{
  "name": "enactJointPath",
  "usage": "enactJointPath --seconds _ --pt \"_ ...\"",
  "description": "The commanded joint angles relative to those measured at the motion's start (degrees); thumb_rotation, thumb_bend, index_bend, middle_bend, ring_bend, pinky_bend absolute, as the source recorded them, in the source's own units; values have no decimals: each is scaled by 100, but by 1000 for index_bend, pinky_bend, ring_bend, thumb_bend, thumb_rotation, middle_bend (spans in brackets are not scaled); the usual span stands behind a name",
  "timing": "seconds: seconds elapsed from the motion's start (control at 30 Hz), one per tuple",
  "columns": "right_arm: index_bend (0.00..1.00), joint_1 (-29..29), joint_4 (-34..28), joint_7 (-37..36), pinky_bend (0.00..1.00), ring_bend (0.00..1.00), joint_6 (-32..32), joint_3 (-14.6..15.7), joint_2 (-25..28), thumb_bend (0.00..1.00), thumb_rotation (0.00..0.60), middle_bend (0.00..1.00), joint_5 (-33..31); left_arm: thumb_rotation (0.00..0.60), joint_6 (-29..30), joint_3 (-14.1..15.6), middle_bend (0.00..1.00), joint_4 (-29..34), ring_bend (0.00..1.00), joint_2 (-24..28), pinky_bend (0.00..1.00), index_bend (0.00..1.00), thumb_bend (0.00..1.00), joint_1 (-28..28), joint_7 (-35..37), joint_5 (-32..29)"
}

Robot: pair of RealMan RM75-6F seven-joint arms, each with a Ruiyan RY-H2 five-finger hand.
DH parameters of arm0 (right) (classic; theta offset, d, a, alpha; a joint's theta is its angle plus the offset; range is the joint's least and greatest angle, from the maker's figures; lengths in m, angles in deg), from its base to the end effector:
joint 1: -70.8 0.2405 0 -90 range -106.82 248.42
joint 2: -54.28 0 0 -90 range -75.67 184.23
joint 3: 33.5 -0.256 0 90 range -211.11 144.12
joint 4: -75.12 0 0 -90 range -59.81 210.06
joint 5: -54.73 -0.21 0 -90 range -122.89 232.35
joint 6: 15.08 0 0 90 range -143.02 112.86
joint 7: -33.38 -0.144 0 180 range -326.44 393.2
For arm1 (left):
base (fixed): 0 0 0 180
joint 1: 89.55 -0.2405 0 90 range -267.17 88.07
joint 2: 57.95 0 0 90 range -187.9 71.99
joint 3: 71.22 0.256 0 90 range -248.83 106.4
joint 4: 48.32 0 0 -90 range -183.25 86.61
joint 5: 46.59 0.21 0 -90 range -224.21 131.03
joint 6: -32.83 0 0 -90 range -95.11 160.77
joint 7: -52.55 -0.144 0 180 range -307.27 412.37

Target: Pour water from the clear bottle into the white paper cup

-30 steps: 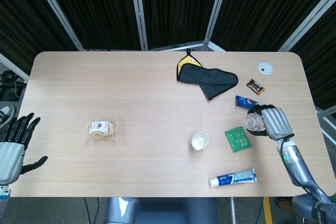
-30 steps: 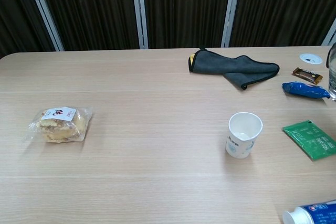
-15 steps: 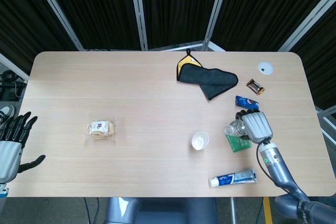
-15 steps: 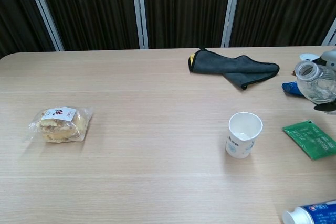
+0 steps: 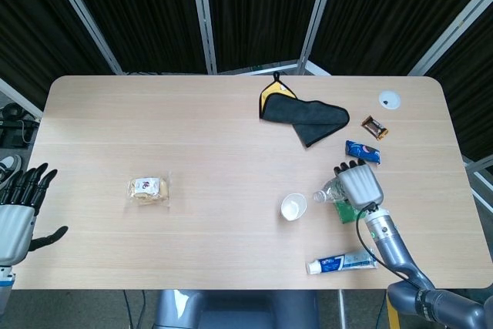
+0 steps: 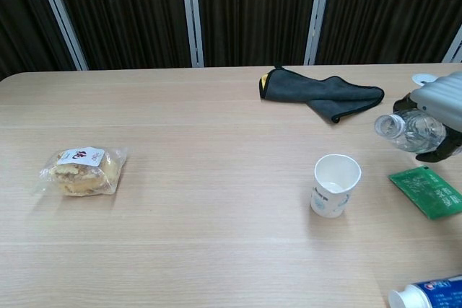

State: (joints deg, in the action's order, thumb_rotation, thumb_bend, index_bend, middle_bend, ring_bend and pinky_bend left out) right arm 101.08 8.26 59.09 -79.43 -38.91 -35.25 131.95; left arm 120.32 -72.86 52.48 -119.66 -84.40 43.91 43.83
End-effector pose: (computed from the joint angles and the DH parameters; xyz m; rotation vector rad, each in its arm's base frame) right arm -0.2630 -0.3256 0.0176 1.7736 -0.5289 0.6277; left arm -0.2728 0.1751 0.1589 -1.4597 -0.8138 -0.9340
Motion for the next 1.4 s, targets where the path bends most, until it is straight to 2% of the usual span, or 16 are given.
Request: enactJointPath --seconds 0.03,0.3,0.67,1.4 --pt "587 -13 123 311 377 494 -107 -21 -130 712 600 633 -32 600 -18 -3 0 -4 0 -10 0 0 15 8 -2 -14" --pt "587 -23 273 831 379 499 -256 -39 -324 716 600 641 -47 600 -48 -6 0 2 0 -9 0 0 14 21 5 -35" --pt "587 -73 36 1416 379 506 -413 -84 -325 716 600 642 -134 600 -62 9 0 18 0 3 0 0 14 23 22 -26" --pt "587 -93 -41 2078 379 514 -629 -116 -408 717 600 646 -112 600 -71 11 0 37 0 15 0 0 15 24 0 -41"
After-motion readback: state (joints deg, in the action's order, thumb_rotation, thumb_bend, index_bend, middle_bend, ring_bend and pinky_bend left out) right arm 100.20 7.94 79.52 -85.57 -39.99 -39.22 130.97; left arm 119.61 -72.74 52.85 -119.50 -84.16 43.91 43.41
